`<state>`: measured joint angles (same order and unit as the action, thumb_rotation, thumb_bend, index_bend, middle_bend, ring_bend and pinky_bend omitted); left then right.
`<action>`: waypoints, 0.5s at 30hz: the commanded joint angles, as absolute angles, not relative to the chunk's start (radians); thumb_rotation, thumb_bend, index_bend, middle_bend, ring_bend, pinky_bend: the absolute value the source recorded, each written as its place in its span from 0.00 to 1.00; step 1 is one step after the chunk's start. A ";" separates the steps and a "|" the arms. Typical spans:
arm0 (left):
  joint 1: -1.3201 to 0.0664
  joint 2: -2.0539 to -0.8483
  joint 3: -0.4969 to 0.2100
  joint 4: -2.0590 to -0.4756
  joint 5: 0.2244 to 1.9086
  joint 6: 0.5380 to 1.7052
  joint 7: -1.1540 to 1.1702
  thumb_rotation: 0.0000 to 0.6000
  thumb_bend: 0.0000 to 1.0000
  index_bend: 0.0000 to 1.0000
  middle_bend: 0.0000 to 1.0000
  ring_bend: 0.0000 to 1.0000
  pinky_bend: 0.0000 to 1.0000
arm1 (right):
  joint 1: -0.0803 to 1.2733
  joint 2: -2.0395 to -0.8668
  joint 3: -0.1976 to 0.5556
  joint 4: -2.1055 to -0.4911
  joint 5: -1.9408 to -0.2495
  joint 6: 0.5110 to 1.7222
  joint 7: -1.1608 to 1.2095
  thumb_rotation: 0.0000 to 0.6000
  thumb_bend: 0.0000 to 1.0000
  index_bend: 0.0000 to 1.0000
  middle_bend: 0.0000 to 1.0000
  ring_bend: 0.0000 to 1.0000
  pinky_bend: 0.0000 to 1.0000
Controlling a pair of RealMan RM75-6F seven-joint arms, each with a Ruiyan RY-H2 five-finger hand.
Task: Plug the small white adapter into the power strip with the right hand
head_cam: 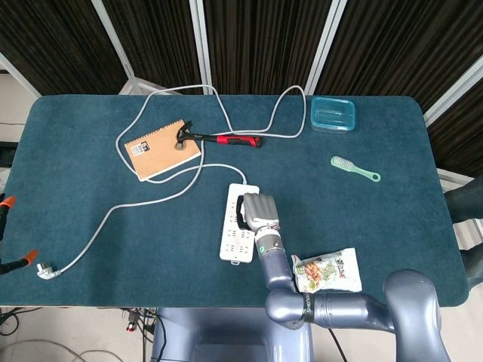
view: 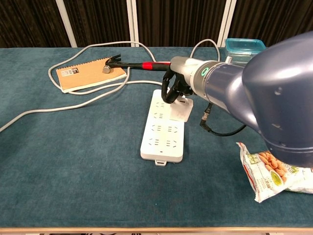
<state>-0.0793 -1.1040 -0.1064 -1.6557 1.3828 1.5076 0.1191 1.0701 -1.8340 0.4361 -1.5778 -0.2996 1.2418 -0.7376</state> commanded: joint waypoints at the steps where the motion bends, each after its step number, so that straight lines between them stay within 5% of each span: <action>1: -0.079 -1.104 -0.106 -1.656 1.383 1.508 0.119 1.00 0.07 0.09 0.00 0.00 0.00 | 1.070 -1.837 0.436 -1.575 -0.299 1.240 -0.738 1.00 0.76 1.00 0.91 0.90 1.00; 15: -0.079 -1.103 -0.108 -1.657 1.381 1.511 0.119 1.00 0.07 0.09 0.00 0.00 0.00 | 1.050 -1.848 0.439 -1.552 -0.304 1.215 -0.714 1.00 0.76 1.00 0.91 0.90 1.00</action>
<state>-0.0787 -1.1032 -0.1081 -1.6565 1.3806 1.5106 0.1193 1.0515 -1.8475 0.4393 -1.5522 -0.3031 1.2163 -0.7152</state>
